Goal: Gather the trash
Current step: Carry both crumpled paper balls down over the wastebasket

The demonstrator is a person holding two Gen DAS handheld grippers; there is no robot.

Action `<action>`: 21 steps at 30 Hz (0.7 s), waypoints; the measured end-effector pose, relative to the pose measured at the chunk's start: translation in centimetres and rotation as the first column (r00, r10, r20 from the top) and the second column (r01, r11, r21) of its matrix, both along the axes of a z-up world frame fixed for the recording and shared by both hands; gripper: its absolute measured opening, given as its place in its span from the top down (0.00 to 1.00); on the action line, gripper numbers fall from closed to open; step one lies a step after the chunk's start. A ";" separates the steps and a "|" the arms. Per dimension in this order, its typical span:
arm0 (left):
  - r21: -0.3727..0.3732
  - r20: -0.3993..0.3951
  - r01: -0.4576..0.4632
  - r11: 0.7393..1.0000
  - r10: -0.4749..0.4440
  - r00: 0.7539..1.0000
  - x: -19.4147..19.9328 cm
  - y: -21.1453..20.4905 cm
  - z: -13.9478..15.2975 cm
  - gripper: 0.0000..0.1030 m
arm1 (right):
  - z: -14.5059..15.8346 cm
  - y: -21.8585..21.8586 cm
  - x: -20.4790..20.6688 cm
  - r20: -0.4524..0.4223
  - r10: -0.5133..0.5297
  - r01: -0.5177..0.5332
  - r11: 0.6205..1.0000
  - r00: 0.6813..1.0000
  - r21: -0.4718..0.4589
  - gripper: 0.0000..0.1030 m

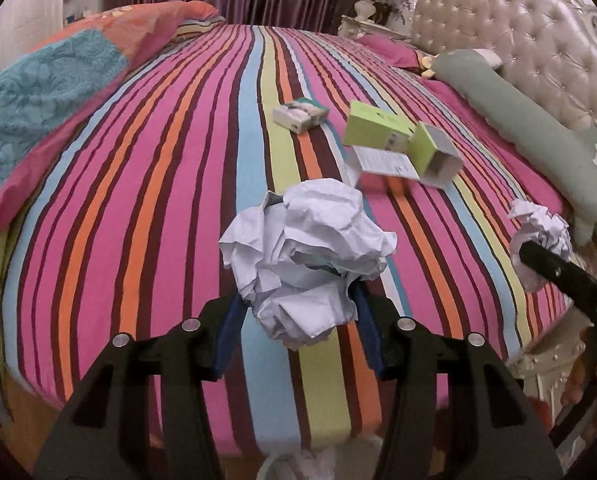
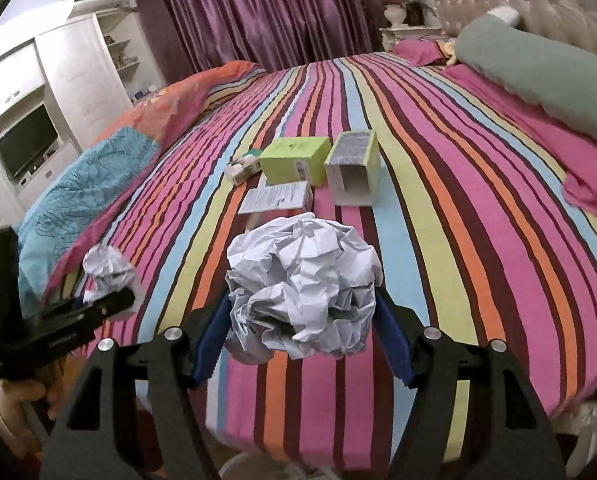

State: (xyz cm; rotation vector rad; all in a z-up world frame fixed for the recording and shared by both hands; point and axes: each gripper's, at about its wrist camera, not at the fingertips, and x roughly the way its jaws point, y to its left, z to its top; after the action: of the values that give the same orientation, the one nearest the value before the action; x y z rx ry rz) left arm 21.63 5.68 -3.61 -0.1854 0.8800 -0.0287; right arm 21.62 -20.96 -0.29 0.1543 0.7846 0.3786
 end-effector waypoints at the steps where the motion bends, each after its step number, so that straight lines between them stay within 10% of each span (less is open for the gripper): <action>1: -0.007 -0.003 0.001 1.000 -0.001 1.000 -0.8 0.1 -0.2 0.51 | 0.0 -0.1 -0.6 -0.001 -0.005 0.005 1.000 1.000 0.005 0.38; 21: -0.029 -0.073 0.108 0.994 -0.110 0.991 -14.5 -3.5 -4.7 0.51 | -3.6 -1.1 -11.9 -0.097 -0.019 0.022 0.999 0.995 0.036 0.38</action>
State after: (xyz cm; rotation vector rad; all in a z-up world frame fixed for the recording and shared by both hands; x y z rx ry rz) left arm 7.16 2.22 -8.32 -0.1629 0.9637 -0.1354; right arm 9.73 -22.10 -3.89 0.2166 0.8707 0.3687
